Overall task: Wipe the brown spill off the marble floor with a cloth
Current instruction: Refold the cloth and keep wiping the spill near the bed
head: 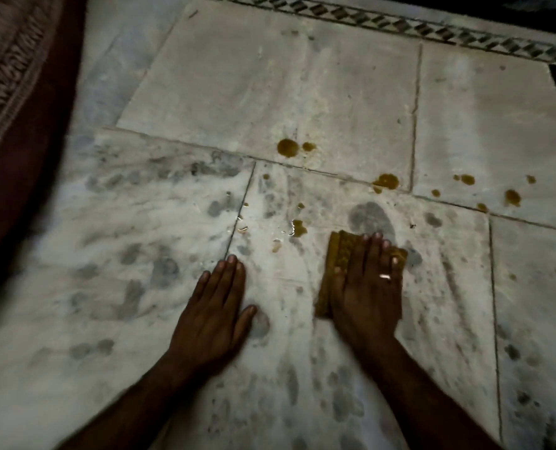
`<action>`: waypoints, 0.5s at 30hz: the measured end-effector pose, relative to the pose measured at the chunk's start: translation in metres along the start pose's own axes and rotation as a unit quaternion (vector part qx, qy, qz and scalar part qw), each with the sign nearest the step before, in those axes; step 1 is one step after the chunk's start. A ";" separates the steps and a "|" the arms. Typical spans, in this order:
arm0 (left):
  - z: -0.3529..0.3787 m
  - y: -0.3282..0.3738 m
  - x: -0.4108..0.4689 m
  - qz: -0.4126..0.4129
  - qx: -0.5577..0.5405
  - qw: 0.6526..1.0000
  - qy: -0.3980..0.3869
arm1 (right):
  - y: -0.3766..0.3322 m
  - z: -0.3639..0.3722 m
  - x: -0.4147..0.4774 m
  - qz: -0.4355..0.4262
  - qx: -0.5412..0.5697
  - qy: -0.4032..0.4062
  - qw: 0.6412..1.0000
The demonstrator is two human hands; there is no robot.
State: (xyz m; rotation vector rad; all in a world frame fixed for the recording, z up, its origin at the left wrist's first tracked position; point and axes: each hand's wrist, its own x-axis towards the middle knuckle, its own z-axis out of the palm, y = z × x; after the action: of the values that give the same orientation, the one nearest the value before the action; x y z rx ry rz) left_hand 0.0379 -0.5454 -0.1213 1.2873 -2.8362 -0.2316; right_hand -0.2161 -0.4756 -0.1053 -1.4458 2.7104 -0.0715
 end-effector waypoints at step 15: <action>-0.008 -0.041 0.006 -0.091 -0.011 0.995 0.026 | -0.003 0.009 -0.044 -0.187 0.015 0.021 0.982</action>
State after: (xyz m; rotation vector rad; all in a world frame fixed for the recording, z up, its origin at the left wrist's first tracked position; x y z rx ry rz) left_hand 0.0652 -0.5774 -0.1196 1.5260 -2.6670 -0.2292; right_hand -0.1881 -0.4407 -0.1122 -1.9426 2.4176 -0.1626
